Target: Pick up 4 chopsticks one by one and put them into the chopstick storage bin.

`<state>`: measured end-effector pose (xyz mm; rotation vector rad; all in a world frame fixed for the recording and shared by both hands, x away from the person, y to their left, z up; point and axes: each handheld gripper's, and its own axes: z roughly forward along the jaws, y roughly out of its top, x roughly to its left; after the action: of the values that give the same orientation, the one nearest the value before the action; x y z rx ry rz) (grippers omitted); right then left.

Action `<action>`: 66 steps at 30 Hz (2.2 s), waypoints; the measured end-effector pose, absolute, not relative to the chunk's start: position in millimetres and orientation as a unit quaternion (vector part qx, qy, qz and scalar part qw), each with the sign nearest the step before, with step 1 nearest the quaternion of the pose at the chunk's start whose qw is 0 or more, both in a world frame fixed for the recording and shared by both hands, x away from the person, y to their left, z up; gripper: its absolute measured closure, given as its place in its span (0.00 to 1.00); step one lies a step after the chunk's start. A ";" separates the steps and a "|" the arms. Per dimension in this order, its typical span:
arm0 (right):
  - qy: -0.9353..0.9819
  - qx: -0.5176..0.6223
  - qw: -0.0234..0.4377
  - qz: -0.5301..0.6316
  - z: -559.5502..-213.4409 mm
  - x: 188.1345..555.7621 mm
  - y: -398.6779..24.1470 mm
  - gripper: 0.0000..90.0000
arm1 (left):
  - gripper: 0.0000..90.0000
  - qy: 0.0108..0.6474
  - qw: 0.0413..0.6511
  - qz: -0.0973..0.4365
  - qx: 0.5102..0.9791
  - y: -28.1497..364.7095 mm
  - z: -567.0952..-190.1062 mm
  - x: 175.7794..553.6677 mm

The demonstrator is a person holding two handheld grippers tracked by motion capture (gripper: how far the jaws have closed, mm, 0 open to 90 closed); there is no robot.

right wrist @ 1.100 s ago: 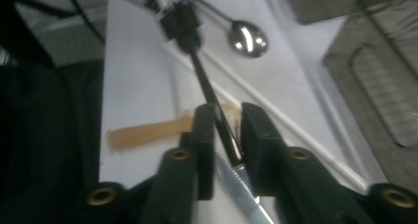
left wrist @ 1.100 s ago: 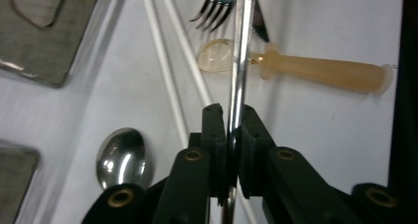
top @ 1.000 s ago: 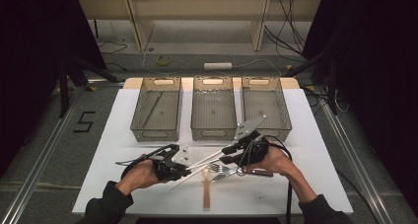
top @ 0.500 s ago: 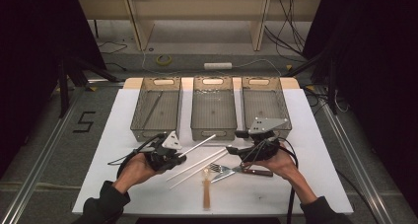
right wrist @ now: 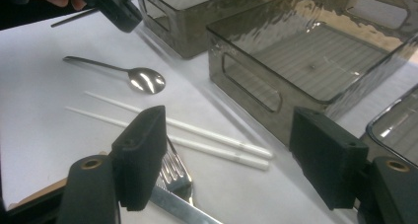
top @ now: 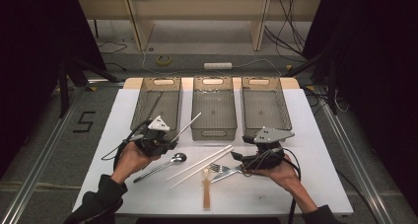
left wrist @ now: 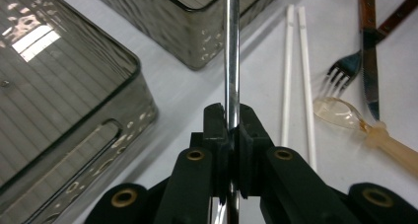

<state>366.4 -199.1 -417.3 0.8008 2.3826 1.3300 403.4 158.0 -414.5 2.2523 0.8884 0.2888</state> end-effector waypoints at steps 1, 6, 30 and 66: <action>0.827 0.281 0.147 0.464 -418.1 365.7 -200.0 0.35 | 0.94 0.346 0.345 0.112 0.865 159.2 -413.6 405.1; 0.826 0.288 0.145 0.463 -421.8 360.7 -205.4 0.35 | 0.94 0.367 0.354 0.115 0.853 167.8 -410.9 418.8; 0.819 0.292 0.123 0.478 -429.3 340.2 -207.7 0.32 | 0.94 0.445 0.395 0.167 0.786 202.0 -373.0 487.3; 0.824 0.279 0.105 0.482 -430.3 335.2 -202.3 0.30 | 0.94 0.497 0.354 0.190 0.769 206.2 -424.3 533.1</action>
<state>335.2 -202.3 -430.3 0.8225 2.4292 1.4201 533.1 206.2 -424.3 1.9893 1.2852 0.4919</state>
